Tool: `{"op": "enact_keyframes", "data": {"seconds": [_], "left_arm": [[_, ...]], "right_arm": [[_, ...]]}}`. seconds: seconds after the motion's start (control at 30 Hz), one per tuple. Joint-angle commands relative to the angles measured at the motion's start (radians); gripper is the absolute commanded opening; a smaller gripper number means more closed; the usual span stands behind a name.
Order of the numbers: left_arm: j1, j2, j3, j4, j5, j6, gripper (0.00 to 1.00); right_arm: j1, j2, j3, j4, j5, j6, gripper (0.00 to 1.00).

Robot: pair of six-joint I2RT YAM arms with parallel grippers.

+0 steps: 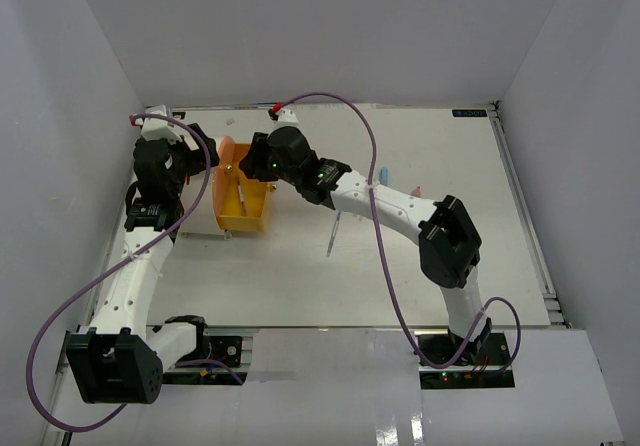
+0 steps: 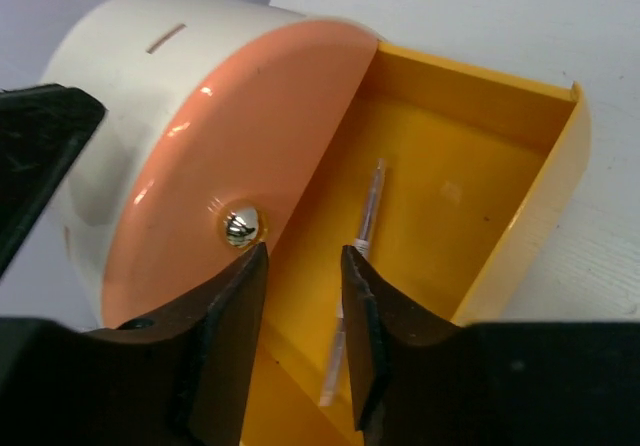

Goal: Sort the stationery into containers
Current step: Place the pen in the drawer, then pick up the pen from the center of the board.

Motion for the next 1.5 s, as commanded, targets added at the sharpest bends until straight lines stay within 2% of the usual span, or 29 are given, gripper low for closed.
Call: {"op": "enact_keyframes", "data": {"seconds": [0.0, 0.03, 0.13, 0.33, 0.5, 0.73, 0.87, 1.1, 1.47], "left_arm": [[0.0, -0.007, -0.002, -0.102, 0.019, -0.018, 0.98], [0.0, -0.008, -0.002, -0.101, 0.019, -0.016, 0.98], [0.0, -0.008, -0.003, -0.102, 0.017, -0.018, 0.98], [0.0, -0.008, 0.0, -0.102, 0.023, -0.016, 0.98], [0.002, -0.008, 0.003, -0.107, 0.026, -0.019, 0.98], [0.002, -0.005, 0.003, -0.108, 0.03, -0.021, 0.98], [0.0, -0.002, 0.003, -0.108, 0.03, -0.022, 0.98], [0.002, -0.001, 0.001, -0.108, 0.031, -0.022, 0.98], [0.0, 0.001, 0.003, -0.108, 0.031, -0.021, 0.98]], "right_arm": [[-0.003, -0.013, 0.053, 0.034, 0.044, -0.019, 0.44], [-0.005, -0.023, 0.053, 0.025, 0.05, -0.034, 0.47], [-0.005, -0.075, 0.027, 0.022, 0.098, -0.131, 0.49], [-0.049, -0.253, -0.171, -0.061, 0.253, -0.316, 0.49], [-0.167, -0.41, -0.475, -0.105, 0.305, -0.301, 0.49], [-0.313, -0.47, -0.68, -0.148, 0.296, -0.238, 0.47], [-0.362, -0.404, -0.688, -0.15, 0.256, -0.198, 0.44], [-0.379, -0.261, -0.627, -0.148, 0.242, -0.162, 0.38], [-0.402, -0.132, -0.55, -0.147, 0.233, -0.105, 0.35]]}}
